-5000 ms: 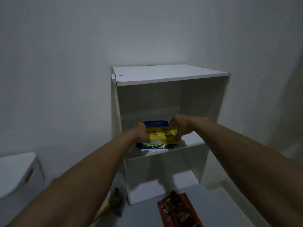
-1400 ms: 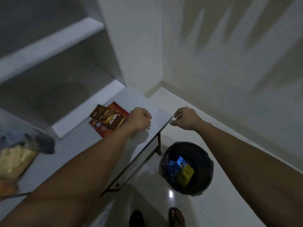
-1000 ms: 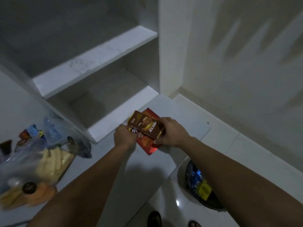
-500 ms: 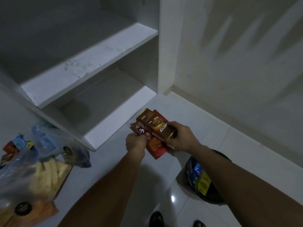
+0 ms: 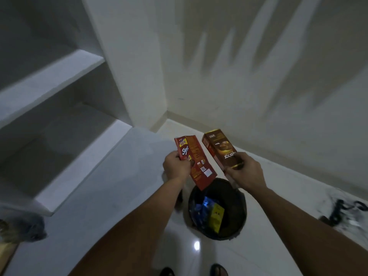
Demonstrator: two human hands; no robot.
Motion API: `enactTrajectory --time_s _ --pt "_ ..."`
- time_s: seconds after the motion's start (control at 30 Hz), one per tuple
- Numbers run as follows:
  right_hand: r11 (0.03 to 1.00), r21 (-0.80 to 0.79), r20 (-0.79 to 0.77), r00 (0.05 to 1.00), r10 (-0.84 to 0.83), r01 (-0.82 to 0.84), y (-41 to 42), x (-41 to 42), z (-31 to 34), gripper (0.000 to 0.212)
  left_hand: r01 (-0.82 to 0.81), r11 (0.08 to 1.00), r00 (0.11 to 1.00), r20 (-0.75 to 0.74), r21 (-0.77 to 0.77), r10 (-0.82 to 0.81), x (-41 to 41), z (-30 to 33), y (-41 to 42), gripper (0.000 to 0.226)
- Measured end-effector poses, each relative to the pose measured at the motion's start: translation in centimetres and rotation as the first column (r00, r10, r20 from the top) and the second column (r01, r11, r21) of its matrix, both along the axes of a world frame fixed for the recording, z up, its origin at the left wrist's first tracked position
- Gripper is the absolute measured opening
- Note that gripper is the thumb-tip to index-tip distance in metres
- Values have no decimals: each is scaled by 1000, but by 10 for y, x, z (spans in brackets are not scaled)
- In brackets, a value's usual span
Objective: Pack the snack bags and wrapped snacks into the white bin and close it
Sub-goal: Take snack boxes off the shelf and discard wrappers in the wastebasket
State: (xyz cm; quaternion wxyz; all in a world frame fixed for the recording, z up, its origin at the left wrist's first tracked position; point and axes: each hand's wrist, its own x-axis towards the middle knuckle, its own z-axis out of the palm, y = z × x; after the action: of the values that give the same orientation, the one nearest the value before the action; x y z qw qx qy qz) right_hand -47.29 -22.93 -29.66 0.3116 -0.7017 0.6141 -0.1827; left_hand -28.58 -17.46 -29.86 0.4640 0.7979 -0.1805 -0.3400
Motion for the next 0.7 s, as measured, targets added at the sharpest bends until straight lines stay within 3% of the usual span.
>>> enactTrajectory --time_s 0.2,0.33,0.7 --pt "989 140 -68 997 -46 55 -15 -74 -43 55 185 977 972 126 109 -198 -61 -44 -20 9" --pt "966 251 -136 990 -27 60 -17 -96 -98 51 208 953 942 217 218 -256 -84 -94 -24 14" --pt "899 439 -141 988 67 1 -16 -93 -241 55 228 897 949 119 379 -292 -106 -230 -13 10"
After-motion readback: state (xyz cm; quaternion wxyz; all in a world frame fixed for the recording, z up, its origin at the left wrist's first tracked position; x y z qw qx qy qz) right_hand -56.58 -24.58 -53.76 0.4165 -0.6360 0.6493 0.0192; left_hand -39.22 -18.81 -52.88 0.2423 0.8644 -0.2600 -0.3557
